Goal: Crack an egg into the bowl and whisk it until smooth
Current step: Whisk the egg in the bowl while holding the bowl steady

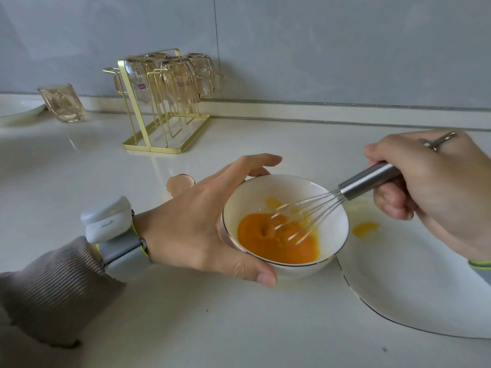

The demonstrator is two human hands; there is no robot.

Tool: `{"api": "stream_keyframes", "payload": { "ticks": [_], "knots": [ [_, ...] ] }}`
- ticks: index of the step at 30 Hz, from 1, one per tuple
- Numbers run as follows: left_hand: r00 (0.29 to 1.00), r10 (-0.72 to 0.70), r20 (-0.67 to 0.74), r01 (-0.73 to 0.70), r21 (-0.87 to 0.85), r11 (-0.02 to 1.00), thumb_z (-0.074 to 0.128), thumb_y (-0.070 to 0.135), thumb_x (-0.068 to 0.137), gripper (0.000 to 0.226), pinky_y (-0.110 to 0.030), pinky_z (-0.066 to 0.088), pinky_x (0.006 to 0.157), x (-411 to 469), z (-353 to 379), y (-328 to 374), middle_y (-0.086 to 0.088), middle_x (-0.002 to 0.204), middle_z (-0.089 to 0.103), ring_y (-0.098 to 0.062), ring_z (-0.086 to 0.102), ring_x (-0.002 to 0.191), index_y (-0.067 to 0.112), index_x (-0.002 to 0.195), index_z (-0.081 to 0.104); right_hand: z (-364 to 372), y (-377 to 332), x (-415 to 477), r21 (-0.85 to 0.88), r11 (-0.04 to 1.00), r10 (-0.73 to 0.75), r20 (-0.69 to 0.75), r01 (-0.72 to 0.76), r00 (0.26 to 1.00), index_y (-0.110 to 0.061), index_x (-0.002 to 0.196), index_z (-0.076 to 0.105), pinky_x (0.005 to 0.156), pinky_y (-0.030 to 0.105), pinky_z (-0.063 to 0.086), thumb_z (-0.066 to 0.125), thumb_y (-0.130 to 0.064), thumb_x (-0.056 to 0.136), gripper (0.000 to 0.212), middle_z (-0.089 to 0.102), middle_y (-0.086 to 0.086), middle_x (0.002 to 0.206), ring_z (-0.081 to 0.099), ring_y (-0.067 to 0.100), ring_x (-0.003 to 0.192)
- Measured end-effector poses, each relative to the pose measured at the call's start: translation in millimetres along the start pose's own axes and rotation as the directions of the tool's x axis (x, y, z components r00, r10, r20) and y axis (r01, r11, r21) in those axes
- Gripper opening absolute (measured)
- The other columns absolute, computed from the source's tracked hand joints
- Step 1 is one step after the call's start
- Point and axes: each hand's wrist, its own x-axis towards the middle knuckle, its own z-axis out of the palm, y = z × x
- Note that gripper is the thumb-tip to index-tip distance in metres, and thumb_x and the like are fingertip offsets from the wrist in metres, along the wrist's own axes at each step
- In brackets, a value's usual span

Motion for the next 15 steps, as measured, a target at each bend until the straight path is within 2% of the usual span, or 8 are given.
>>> {"api": "stream_keyframes", "payload": {
  "ticks": [3,6,10,13,15],
  "knots": [
    [1.000,-0.008,-0.001,0.008,0.016,1.000,0.065,0.092,0.049,0.122,-0.023,0.051,0.100,0.0,-0.4,0.1,0.020,0.144,0.047,-0.005,0.057,0.129,0.042,0.151,0.022,1.2,-0.1,-0.7,0.052,0.998,0.030,0.011,-0.030,0.999,-0.008,0.049,0.052,0.036,0.022,0.030,0.060,-0.017,0.093,0.045,0.040,0.006,0.036,0.036,0.023,0.033],
    [1.000,-0.013,0.002,0.013,0.013,1.000,0.065,0.092,0.050,0.123,-0.019,0.049,0.100,0.5,-0.6,0.1,0.020,0.144,0.047,-0.004,0.056,0.129,0.042,0.152,0.021,0.9,-1.2,-0.7,0.007,1.000,0.012,0.006,-0.012,1.000,-0.006,0.047,0.052,0.036,0.022,0.032,0.060,-0.016,0.093,0.048,0.044,0.006,0.036,0.039,0.025,0.034],
    [1.000,-0.001,0.006,0.001,0.008,1.000,0.067,0.090,0.051,0.121,-0.017,0.049,0.098,1.1,-0.2,0.6,0.019,0.144,0.047,-0.004,0.056,0.129,0.039,0.152,0.022,0.6,-1.4,-1.2,0.088,0.995,0.056,0.007,-0.056,0.998,-0.012,0.049,0.054,0.036,0.020,0.030,0.061,-0.018,0.093,0.045,0.041,0.006,0.035,0.038,0.024,0.032],
    [1.000,-0.006,0.005,0.006,-0.004,1.000,0.067,0.090,0.051,0.121,-0.024,0.052,0.101,0.6,-0.2,0.0,0.018,0.144,0.048,-0.006,0.056,0.129,0.041,0.152,0.021,-0.5,0.1,0.0,-0.007,1.000,0.001,-0.040,-0.001,0.999,-0.003,0.050,0.055,0.039,0.022,0.032,0.062,-0.023,0.088,0.044,0.043,0.005,0.035,0.038,0.025,0.033],
    [1.000,-0.005,0.005,0.005,-0.001,1.000,0.067,0.090,0.051,0.121,-0.028,0.054,0.101,0.5,0.0,-0.4,0.017,0.144,0.048,-0.008,0.057,0.129,0.041,0.152,0.022,0.0,0.1,-0.3,0.026,0.999,0.027,-0.017,-0.026,1.000,-0.001,0.050,0.047,0.039,0.022,0.030,0.061,-0.020,0.089,0.046,0.039,0.006,0.034,0.034,0.024,0.033]
  ]
}}
